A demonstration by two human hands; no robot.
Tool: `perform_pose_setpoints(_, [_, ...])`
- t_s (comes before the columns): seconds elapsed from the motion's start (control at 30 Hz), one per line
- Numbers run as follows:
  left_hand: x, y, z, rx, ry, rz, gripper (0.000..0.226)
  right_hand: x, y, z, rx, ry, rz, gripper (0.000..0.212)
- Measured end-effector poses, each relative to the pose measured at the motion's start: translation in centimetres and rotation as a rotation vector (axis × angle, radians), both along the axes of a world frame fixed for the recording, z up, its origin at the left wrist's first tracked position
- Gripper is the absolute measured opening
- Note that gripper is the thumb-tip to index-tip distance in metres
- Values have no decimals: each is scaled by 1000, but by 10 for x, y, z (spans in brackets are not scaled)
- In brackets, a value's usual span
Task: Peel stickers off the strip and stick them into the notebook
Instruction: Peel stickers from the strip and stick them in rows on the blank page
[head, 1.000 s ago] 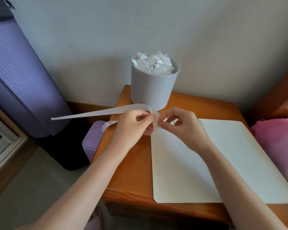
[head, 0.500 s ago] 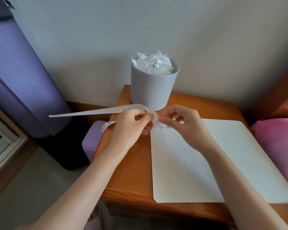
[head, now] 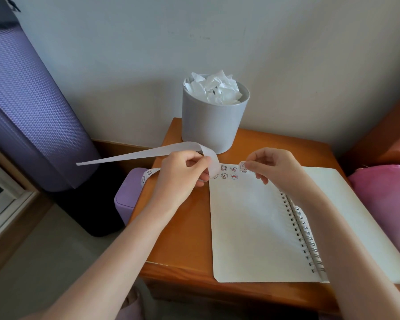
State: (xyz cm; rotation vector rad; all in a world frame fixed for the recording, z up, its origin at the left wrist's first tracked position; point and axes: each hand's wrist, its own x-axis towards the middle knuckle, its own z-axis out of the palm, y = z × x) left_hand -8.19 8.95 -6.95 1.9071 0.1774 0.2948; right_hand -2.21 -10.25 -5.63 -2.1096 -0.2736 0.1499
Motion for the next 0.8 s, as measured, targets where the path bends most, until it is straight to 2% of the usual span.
perform_pose_setpoints(0.3, [1, 0, -2, 23, -4, 10, 10, 5, -5, -8, -102, 43, -15, 5])
perform_pose_setpoints(0.8, [1, 0, -2, 36, 0, 12, 10, 9, -6, -14, -95, 62, -4, 5])
